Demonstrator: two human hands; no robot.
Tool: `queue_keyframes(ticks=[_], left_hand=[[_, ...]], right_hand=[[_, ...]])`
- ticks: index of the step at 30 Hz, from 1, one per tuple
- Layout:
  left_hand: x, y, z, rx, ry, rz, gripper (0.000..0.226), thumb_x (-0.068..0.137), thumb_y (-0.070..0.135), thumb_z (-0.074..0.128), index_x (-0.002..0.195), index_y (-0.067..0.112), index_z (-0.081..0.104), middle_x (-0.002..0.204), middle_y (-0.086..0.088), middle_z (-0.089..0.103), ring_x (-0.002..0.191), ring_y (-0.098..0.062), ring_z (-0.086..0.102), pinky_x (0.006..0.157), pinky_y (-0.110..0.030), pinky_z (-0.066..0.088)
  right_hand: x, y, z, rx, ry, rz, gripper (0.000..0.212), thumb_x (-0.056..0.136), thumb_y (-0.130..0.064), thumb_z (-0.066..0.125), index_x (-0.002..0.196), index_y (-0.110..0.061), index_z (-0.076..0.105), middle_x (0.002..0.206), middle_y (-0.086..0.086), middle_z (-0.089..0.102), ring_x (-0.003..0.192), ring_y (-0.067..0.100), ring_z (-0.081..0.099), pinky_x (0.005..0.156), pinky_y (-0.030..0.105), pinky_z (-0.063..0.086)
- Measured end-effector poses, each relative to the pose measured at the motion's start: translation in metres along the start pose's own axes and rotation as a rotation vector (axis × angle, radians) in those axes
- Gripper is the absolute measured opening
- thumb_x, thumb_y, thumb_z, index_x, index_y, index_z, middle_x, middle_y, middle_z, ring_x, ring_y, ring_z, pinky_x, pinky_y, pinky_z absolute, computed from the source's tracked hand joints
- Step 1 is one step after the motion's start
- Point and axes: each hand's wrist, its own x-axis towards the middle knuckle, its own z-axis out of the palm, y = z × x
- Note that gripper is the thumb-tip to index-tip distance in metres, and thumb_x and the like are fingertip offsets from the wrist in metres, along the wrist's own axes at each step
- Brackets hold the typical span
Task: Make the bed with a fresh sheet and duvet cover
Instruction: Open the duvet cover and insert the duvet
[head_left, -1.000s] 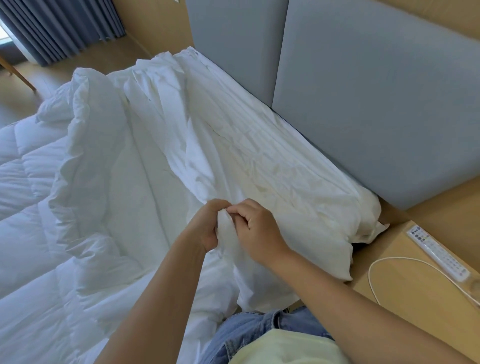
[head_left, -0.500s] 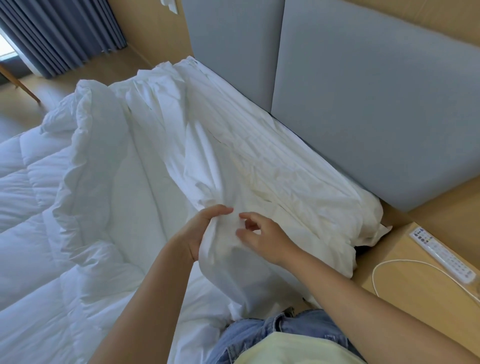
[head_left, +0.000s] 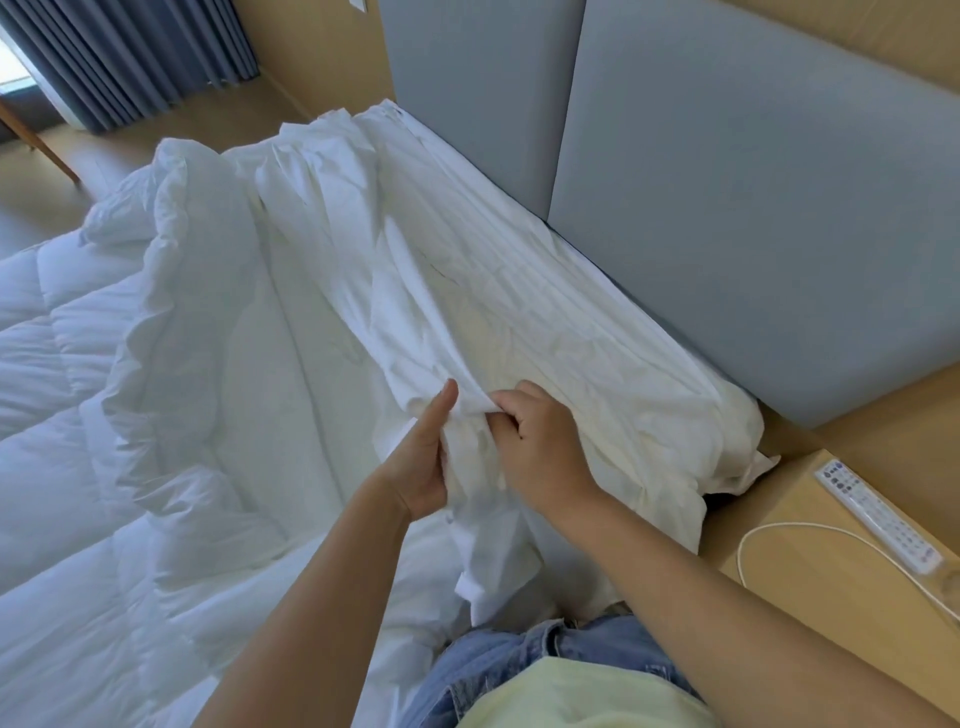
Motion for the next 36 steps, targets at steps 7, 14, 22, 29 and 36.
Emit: queue_keyframes(ticks=[7,14,22,29,36], left_hand=[[0.003,0.022,0.006,0.219,0.131,-0.087,0.030,0.080,0.023,0.059,0.056,0.005,0.062,0.054,-0.008,0.055,0.050,-0.017,0.060,0.053,-0.026,0.049],[0.016,0.016,-0.001,-0.076,0.295,0.007,0.044,0.081,-0.001,0.034,0.040,0.011,0.044,0.039,-0.001,0.039,0.033,-0.014,0.044,0.037,-0.016,0.039],[-0.010,0.025,-0.016,-0.142,0.122,0.151,0.032,0.072,0.031,0.054,0.074,0.007,0.074,0.073,-0.010,0.068,0.067,-0.025,0.067,0.063,-0.032,0.057],[-0.008,0.012,-0.018,0.009,0.184,-0.031,0.049,0.072,0.051,0.063,0.091,0.007,0.070,0.081,-0.014,0.069,0.074,-0.025,0.069,0.072,-0.035,0.057],[-0.001,0.019,-0.014,0.167,0.306,0.009,0.029,0.091,0.007,0.051,0.063,0.005,0.058,0.051,-0.007,0.055,0.044,-0.017,0.058,0.043,-0.022,0.048]], right_hand=[[-0.015,-0.007,0.016,0.091,-0.084,-0.162,0.020,0.088,-0.008,0.050,0.070,-0.005,0.058,0.068,-0.010,0.043,0.064,0.007,0.043,0.060,0.012,0.034],[-0.008,0.020,0.003,0.098,0.009,0.109,0.022,0.089,-0.009,0.056,0.111,-0.012,0.061,0.097,-0.015,0.046,0.094,0.008,0.049,0.082,0.020,0.040],[-0.003,0.035,0.008,-0.004,-0.236,0.157,0.018,0.094,-0.009,0.055,0.097,-0.002,0.070,0.092,0.010,0.062,0.086,0.022,0.057,0.079,0.030,0.043],[-0.002,-0.008,0.017,-0.026,-0.011,-0.186,0.019,0.083,-0.007,0.052,0.081,-0.004,0.071,0.069,0.003,0.053,0.065,0.019,0.054,0.060,0.028,0.044],[-0.008,-0.004,0.027,-0.008,-0.101,-0.276,0.024,0.084,-0.010,0.047,0.086,0.000,0.069,0.079,0.007,0.058,0.075,0.021,0.056,0.070,0.024,0.045]])
